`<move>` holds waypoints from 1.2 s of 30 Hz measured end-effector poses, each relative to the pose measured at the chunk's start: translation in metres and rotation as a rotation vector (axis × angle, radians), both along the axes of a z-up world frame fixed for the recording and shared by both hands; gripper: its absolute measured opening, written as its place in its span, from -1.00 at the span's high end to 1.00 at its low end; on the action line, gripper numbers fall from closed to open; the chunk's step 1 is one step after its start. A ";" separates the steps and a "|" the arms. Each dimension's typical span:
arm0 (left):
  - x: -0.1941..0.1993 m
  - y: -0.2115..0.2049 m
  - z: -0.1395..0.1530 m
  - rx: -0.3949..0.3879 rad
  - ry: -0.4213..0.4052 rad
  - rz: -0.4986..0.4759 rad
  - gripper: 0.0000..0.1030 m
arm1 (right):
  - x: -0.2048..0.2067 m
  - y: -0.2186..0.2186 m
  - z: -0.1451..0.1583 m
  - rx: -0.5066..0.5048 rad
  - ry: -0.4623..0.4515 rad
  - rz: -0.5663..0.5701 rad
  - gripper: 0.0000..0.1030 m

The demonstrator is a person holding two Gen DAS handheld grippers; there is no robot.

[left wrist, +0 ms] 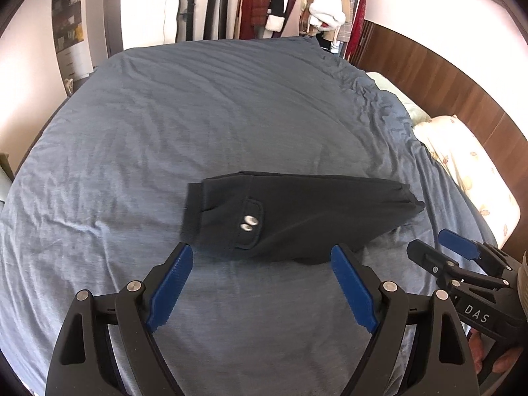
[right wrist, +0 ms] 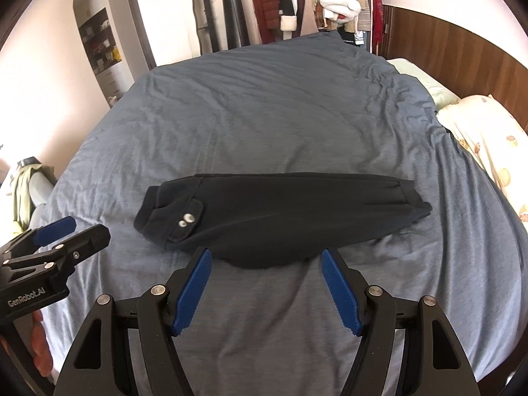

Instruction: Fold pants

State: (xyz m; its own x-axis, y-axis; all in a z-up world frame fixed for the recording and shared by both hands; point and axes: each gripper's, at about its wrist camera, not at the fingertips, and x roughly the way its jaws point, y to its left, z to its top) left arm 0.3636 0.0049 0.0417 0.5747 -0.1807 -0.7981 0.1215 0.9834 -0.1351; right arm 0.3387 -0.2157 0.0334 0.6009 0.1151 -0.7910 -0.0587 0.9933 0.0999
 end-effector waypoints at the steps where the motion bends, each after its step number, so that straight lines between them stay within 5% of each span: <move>1: 0.000 0.004 0.000 -0.002 -0.002 -0.001 -0.67 | -0.001 0.007 0.000 0.004 0.001 0.005 -0.35; 20: 0.022 0.067 -0.012 0.062 -0.099 -0.184 -0.67 | 0.006 0.091 -0.016 0.016 -0.012 -0.022 -0.35; 36: 0.045 0.086 -0.037 0.046 -0.065 -0.209 -0.67 | 0.025 0.115 -0.032 0.008 0.006 -0.058 -0.35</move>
State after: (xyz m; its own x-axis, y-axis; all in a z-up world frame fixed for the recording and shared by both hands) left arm 0.4082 0.0905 0.0051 0.5789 -0.2652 -0.7711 0.3301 0.9409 -0.0758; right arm 0.3637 -0.1004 0.0013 0.6017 0.0865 -0.7940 -0.0008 0.9942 0.1077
